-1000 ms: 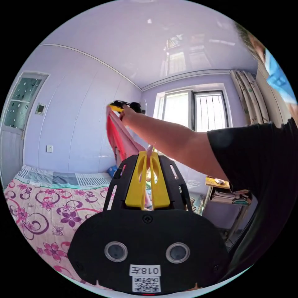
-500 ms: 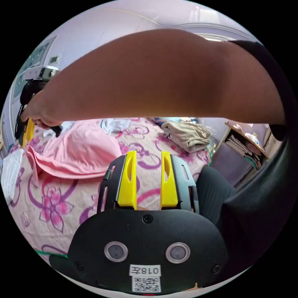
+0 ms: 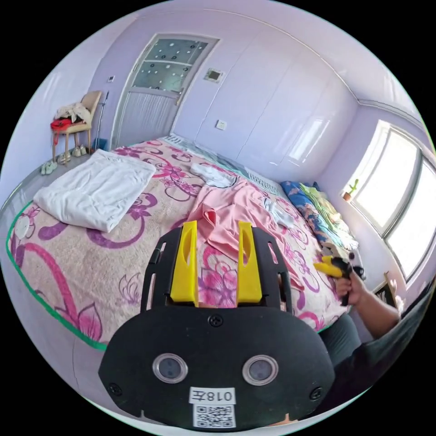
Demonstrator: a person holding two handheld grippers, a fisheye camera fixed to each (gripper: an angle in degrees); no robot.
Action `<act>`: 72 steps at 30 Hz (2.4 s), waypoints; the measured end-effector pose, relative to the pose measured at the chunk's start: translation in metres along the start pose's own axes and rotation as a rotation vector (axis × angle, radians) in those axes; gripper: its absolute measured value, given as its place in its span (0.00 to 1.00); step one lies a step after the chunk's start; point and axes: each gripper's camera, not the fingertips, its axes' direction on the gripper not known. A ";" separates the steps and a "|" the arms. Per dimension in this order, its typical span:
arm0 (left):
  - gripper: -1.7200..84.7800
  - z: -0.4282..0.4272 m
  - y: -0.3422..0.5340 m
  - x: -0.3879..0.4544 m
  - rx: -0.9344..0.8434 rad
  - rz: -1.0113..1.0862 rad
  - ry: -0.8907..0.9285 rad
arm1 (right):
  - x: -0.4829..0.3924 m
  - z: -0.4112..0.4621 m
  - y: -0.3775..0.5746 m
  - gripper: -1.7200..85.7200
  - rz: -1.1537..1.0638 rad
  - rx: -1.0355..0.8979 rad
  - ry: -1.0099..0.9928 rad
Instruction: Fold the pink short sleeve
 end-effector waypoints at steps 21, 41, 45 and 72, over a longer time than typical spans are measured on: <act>0.22 0.137 -0.079 -0.061 -0.236 -0.359 -0.044 | 0.037 -0.134 -0.104 0.14 0.260 -0.112 -0.196; 0.02 0.187 -0.159 -0.085 -0.574 -0.197 -0.052 | -0.022 -0.149 -0.145 0.10 0.250 -0.208 -0.142; 0.01 0.163 -0.160 -0.123 -0.462 -0.312 0.154 | -0.033 -0.133 -0.145 0.03 0.268 -0.216 -0.099; 0.14 0.001 -0.072 -0.090 -0.609 -0.384 0.300 | -0.091 -0.297 0.072 0.08 0.345 0.023 0.108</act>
